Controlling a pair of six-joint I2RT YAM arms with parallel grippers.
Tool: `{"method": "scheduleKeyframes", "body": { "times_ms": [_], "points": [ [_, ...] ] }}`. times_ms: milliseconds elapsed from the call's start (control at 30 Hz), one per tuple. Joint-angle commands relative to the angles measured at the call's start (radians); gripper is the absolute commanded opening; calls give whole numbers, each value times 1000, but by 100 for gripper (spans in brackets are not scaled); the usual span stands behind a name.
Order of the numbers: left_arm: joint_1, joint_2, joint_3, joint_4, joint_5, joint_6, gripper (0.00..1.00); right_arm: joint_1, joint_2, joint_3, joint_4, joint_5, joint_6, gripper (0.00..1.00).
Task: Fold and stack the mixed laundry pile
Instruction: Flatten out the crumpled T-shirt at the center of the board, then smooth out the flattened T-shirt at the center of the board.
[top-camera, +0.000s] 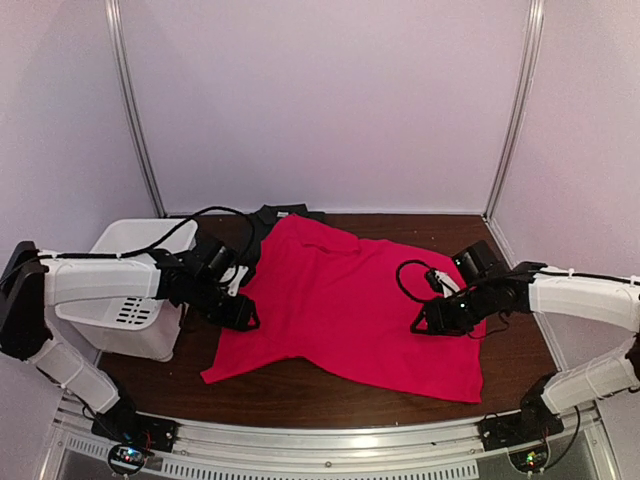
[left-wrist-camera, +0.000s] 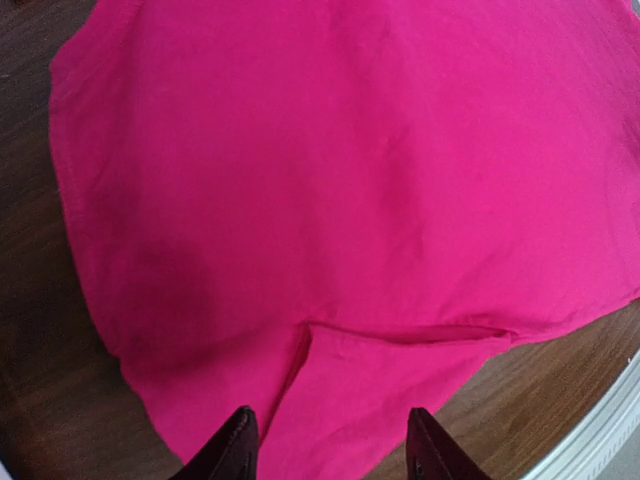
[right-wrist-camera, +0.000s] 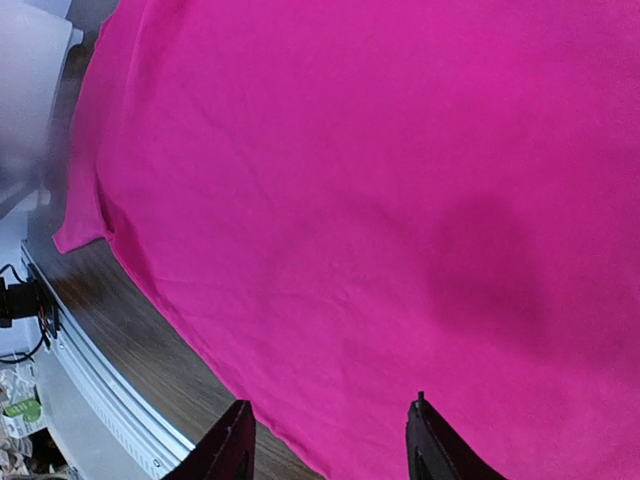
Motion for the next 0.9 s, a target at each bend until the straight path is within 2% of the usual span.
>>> {"method": "scheduleKeyframes", "body": {
  "times_ms": [0,167,267,633,767,867],
  "points": [
    [-8,104,24,187,14,46,51,33,73,18,135,-5,-69,52],
    [-8,226,78,198,12,73,51,35,122,5,164,-17,-71,51],
    [-13,259,75,203,41,84,46,35,119,-6,162,-11,-73,52],
    [-49,191,6,163,60,93,31,35,130,-10,146,8,-85,52],
    [-51,163,-11,138,-5,85,44,35,135,-5,146,4,-86,52],
    [-51,163,-3,120,-38,93,46,35,134,-5,146,-1,-86,52]
  ]
}}
